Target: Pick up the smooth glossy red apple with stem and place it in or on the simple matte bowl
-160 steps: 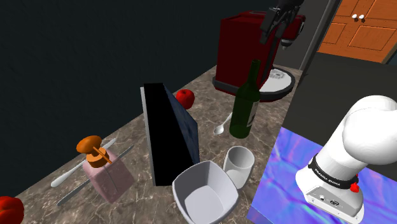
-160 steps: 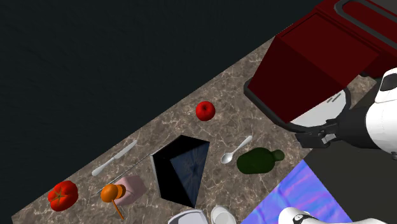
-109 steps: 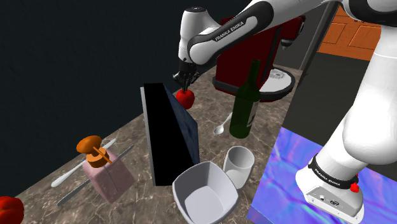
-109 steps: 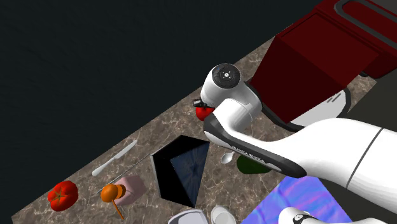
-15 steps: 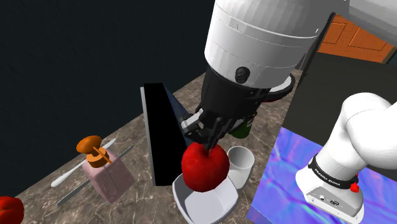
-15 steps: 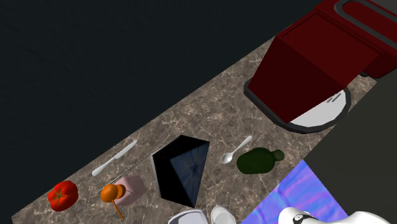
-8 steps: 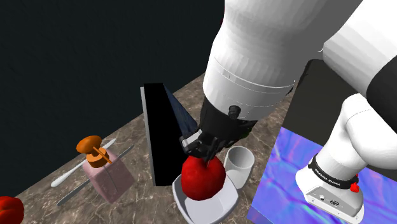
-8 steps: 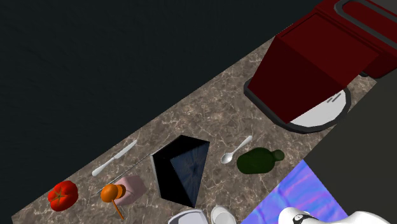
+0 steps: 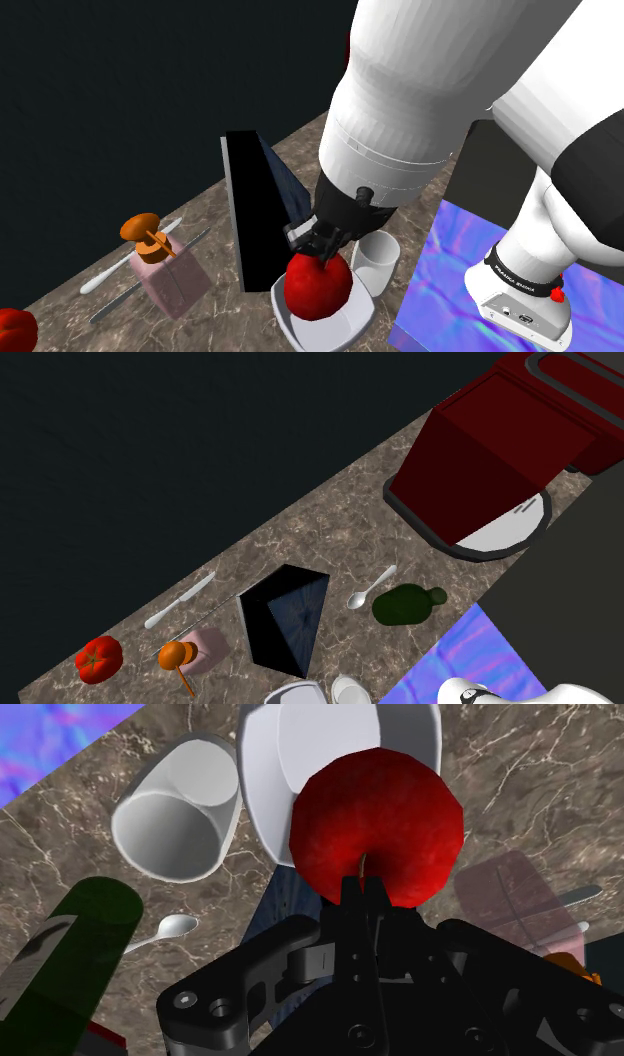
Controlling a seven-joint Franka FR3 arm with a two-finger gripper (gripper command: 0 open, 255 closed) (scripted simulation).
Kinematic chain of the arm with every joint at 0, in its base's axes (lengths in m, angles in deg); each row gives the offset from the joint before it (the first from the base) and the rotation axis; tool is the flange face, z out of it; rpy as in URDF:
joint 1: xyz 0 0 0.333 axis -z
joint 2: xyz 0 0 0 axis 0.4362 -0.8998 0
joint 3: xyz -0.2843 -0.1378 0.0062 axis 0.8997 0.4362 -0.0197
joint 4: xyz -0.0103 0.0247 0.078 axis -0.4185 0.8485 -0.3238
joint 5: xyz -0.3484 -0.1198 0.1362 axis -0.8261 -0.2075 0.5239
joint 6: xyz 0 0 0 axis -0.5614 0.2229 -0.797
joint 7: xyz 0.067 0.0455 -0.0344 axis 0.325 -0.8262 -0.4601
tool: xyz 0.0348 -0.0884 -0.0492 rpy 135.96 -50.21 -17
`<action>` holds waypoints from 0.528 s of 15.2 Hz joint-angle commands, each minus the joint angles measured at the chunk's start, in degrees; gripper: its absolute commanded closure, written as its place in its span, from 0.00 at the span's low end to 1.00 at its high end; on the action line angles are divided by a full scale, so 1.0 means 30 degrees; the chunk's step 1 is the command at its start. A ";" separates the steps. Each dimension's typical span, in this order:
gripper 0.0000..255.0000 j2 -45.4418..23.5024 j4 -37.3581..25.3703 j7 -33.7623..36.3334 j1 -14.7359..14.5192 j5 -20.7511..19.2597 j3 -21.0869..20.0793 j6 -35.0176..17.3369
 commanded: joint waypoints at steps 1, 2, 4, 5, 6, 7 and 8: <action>1.00 -0.0002 -0.0001 0.0004 0.0001 -0.0001 -0.0004 -0.0007; 1.00 -0.0002 -0.0001 0.0004 0.0001 -0.0001 -0.0004 -0.0007; 0.00 -0.0002 0.0000 0.0004 0.0001 -0.0001 -0.0003 -0.0007; 0.00 -0.0003 0.0000 0.0003 0.0001 -0.0002 -0.0003 -0.0008; 0.00 -0.0003 0.0000 0.0003 0.0002 -0.0002 -0.0003 -0.0007; 0.00 -0.0003 -0.0001 0.0003 0.0002 -0.0002 -0.0003 -0.0007; 0.00 -0.0003 -0.0001 0.0003 0.0002 -0.0002 -0.0003 -0.0007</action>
